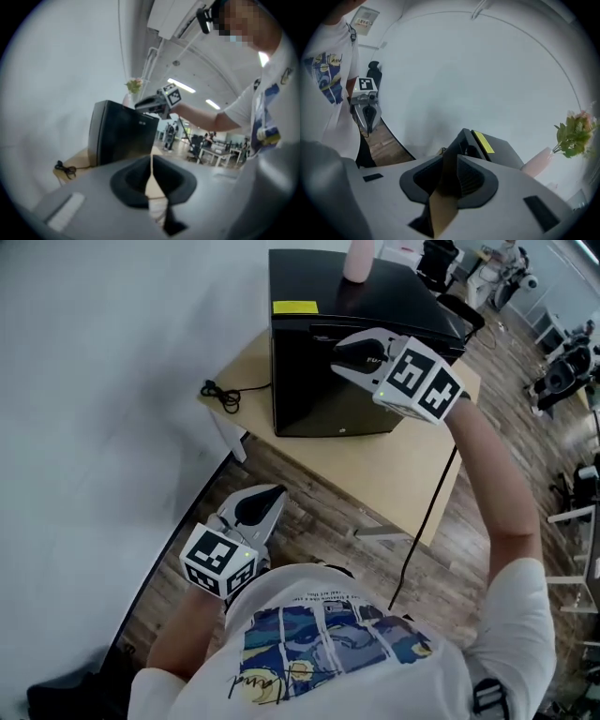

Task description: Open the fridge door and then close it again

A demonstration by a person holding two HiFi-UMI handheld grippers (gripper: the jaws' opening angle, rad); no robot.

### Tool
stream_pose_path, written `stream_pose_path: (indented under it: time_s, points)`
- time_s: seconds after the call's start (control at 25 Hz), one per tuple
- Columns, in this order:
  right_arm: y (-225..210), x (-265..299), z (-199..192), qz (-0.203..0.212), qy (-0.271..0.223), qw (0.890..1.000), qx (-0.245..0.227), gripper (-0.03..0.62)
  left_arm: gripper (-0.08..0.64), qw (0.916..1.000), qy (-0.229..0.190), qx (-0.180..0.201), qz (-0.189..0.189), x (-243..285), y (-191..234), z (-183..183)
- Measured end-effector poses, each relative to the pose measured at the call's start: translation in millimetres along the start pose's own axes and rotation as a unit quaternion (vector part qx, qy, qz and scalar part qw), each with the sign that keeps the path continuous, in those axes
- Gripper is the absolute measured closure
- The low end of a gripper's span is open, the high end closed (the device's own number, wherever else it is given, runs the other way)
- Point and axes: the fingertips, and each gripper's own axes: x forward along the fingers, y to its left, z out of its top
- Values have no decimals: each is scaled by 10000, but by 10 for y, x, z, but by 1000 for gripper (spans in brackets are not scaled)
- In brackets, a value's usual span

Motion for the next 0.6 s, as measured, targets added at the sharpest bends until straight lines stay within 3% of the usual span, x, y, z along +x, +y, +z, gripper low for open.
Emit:
stream_pose_path:
  time_s: [0.28, 0.6]
  points:
    - [-323, 383, -45, 48, 915, 9953, -301, 503, 545, 9994, 82, -18, -330, -140, 367, -20]
    - [-280, 543, -52, 325, 1788, 9809, -699, 502, 545, 9976, 157, 24, -678, -246, 533, -52]
